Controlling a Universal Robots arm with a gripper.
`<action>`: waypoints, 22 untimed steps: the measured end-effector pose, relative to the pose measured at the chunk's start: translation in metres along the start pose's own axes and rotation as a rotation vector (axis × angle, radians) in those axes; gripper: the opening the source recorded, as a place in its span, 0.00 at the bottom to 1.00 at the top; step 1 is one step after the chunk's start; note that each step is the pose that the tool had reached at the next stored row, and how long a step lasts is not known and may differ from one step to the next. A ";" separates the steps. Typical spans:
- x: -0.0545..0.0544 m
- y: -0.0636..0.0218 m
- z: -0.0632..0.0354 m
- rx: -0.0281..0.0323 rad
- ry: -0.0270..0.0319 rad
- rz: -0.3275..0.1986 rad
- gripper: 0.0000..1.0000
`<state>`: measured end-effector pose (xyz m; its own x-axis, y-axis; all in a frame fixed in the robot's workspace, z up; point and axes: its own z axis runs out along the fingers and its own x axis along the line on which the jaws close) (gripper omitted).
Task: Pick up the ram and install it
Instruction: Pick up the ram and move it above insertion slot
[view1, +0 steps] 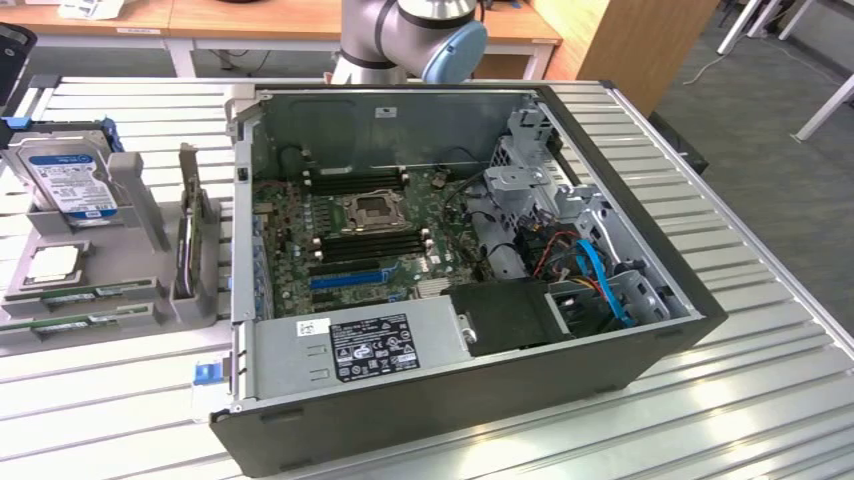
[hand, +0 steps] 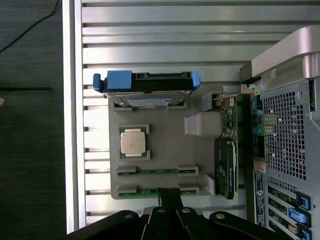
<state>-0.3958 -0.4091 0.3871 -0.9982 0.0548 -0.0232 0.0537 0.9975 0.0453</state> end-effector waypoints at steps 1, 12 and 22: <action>0.000 0.0000 0.0000 0.0000 0.0000 -0.001 0.10; 0.000 0.0000 0.0000 -0.0014 0.0028 -0.063 0.10; 0.000 0.0000 0.0000 -0.0032 0.0060 -0.134 0.10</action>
<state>-0.3959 -0.4091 0.3871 -0.9966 -0.0794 -0.0233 -0.0804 0.9957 0.0453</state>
